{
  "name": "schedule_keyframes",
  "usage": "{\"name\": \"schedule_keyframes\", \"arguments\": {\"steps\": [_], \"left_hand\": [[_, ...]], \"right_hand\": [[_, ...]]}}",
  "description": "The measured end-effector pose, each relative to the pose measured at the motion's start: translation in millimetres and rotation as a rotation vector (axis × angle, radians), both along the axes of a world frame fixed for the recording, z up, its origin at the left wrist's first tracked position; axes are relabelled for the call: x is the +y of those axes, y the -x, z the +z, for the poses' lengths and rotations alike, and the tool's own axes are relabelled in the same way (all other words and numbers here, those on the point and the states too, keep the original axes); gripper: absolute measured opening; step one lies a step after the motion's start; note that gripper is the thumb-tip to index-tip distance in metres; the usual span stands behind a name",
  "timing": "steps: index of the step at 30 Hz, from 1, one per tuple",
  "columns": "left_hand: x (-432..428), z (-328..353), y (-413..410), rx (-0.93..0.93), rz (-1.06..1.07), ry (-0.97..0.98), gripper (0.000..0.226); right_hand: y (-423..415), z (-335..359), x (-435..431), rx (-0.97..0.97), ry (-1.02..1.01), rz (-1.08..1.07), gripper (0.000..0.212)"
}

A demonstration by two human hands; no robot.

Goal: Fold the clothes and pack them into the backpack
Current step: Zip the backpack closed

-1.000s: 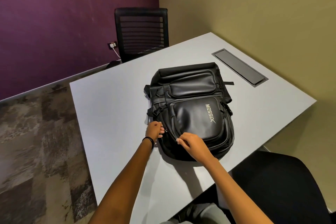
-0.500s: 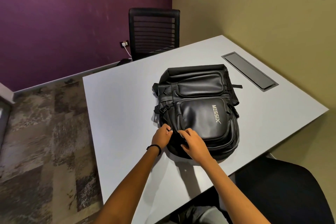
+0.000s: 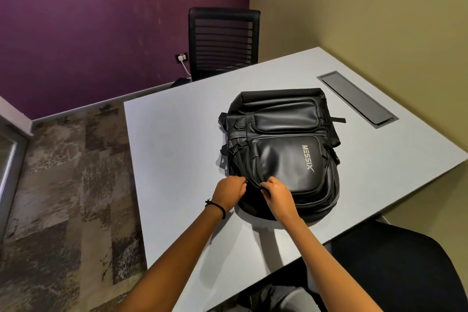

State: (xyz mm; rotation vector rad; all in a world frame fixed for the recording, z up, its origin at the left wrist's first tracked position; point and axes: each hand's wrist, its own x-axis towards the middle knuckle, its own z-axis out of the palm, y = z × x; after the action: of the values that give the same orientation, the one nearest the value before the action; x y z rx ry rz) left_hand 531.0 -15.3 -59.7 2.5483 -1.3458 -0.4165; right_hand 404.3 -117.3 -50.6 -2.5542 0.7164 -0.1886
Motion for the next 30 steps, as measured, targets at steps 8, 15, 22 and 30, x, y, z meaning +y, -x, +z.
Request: {"name": "schedule_keyframes", "arguments": {"steps": [8,15,22,30], "left_hand": [[9,4,2,0.050,-0.022,0.058,0.029],[14,0,3,0.155,0.003,0.186,0.022],[30,-17,-11,0.365,-0.003,0.225,0.023],[5,-17,4,0.562,0.291,0.167,0.010]], "right_hand": [[5,1,3,-0.062,0.051,0.075,0.034],[-30,9,7,-0.015,0.203,0.212,0.033],[-37,1,-2,0.003,0.273,0.271,0.007],[-40,3,-4,0.040,0.364,0.231,0.016]]}}
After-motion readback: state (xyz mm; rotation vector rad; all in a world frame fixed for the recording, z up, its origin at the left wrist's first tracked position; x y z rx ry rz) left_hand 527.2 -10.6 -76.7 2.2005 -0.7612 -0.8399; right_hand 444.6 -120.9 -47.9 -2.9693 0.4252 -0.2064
